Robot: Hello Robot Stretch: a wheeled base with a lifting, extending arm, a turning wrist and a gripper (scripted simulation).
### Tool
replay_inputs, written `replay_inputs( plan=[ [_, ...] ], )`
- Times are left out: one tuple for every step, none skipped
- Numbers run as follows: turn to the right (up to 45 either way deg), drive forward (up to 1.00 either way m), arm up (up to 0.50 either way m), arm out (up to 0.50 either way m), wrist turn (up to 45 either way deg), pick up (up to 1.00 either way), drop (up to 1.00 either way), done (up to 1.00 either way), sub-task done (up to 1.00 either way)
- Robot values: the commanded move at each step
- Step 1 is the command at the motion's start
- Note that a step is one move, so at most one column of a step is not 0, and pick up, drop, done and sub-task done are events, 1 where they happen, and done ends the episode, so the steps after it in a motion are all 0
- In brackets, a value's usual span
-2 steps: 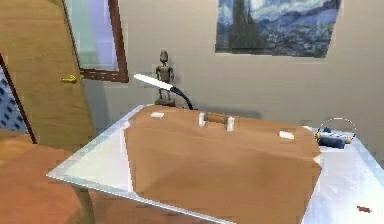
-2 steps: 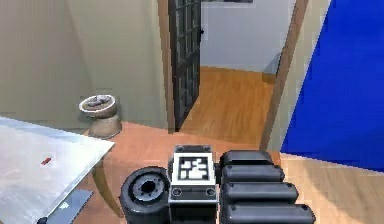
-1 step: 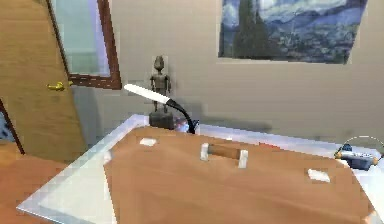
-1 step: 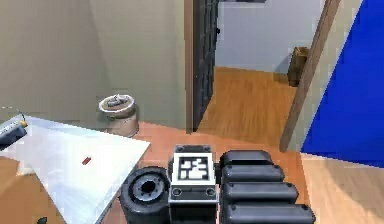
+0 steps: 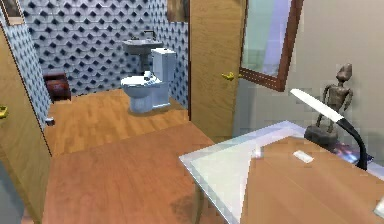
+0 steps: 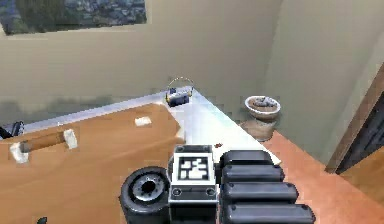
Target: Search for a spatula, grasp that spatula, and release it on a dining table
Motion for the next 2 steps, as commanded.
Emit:
replay_inputs(
  plan=[
    [-15.0, 0.0, 0.0, 0.0, 0.0, 0.0, 0.0, 0.0, 0.0],
    [0.0, 0.0, 0.0, 0.48, 0.0, 0.0, 0.0, 0.0, 0.0]
  ],
)
